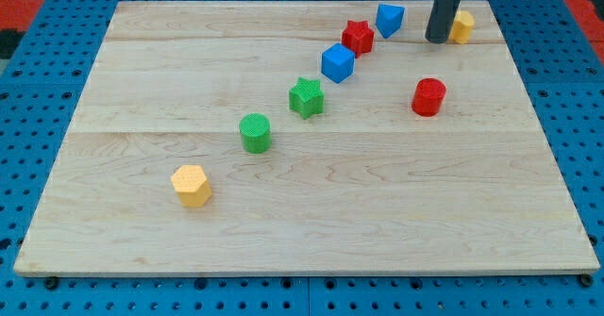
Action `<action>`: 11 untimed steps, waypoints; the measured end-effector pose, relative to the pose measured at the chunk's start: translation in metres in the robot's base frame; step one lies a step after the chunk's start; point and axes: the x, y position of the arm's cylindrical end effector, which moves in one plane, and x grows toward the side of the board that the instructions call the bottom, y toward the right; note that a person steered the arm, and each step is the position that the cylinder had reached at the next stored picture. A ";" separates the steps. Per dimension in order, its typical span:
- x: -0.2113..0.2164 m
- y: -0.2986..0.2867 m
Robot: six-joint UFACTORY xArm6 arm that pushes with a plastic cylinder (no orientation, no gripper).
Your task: Slide the yellow heart slightly up
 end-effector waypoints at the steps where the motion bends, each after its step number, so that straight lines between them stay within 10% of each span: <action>1: 0.007 -0.016; 7: 0.016 0.070; 11: -0.031 0.018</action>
